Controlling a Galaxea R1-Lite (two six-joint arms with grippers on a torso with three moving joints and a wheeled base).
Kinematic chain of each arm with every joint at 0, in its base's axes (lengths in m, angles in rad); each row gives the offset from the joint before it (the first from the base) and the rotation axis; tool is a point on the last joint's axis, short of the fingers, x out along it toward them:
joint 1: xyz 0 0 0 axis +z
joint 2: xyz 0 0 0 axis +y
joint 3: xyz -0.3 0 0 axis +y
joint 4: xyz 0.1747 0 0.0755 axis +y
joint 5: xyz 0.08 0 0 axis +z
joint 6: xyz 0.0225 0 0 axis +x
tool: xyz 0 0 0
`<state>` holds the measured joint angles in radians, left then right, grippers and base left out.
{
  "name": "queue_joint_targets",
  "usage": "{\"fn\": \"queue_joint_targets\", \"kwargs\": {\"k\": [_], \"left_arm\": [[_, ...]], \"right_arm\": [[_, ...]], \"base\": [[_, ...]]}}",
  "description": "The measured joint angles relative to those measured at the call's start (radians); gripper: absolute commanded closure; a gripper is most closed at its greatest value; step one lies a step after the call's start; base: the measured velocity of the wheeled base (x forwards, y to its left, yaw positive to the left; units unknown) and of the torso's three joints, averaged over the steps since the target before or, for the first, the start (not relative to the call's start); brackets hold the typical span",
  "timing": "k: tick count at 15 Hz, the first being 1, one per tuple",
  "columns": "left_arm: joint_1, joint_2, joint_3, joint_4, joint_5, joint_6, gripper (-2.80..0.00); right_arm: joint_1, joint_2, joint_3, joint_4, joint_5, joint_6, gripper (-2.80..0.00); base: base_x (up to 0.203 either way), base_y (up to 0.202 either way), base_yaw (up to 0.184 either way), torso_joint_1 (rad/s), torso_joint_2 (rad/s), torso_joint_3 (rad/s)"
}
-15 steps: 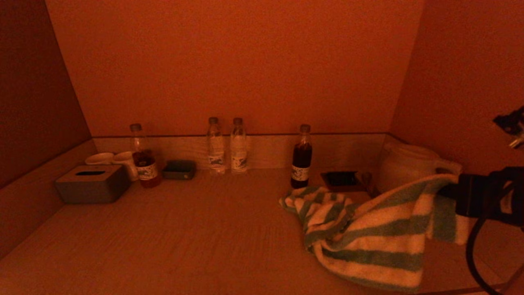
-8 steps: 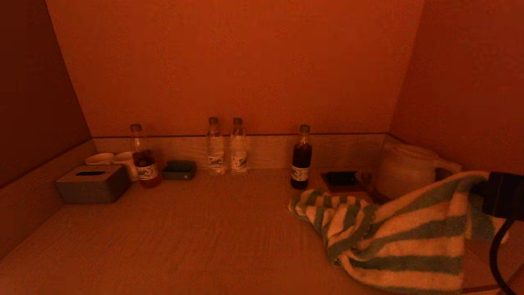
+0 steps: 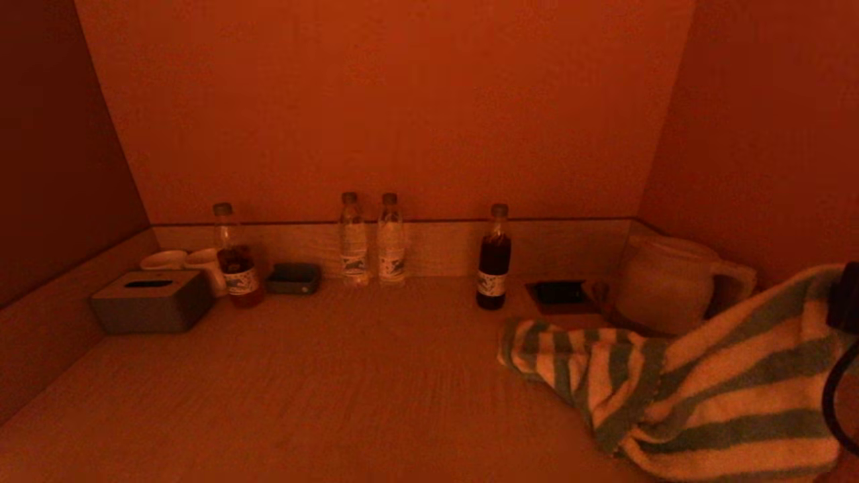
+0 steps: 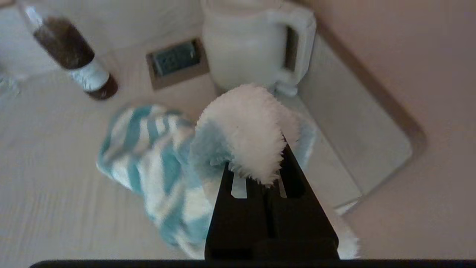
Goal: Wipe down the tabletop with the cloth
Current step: Place the tablecloth
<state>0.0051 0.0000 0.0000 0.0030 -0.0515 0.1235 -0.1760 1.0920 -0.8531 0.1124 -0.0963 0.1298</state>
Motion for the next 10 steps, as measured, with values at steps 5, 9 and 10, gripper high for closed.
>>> {"fn": "queue_joint_targets", "kwargs": {"k": [5, 9, 10], "left_arm": [[0.001, 0.000, 0.000, 0.000, 0.000, 0.000, 0.00], [0.000, 0.000, 0.000, 0.000, 0.000, 0.000, 0.00], [0.000, 0.000, 0.000, 0.000, 0.000, 0.000, 0.00]], "right_arm": [[-0.027, 0.052, -0.039, -0.056, -0.040, 0.003, 0.00], [-0.083, 0.224, -0.108, -0.153, -0.094, 0.005, 0.00], [-0.097, 0.250, -0.122, -0.180, -0.111, 0.007, 0.00]], "base": [[0.000, 0.000, 0.000, 0.000, 0.00, 0.000], [0.000, 0.000, 0.000, 0.000, 0.00, 0.000], [0.000, 0.000, 0.000, 0.000, 0.00, 0.000]]}}
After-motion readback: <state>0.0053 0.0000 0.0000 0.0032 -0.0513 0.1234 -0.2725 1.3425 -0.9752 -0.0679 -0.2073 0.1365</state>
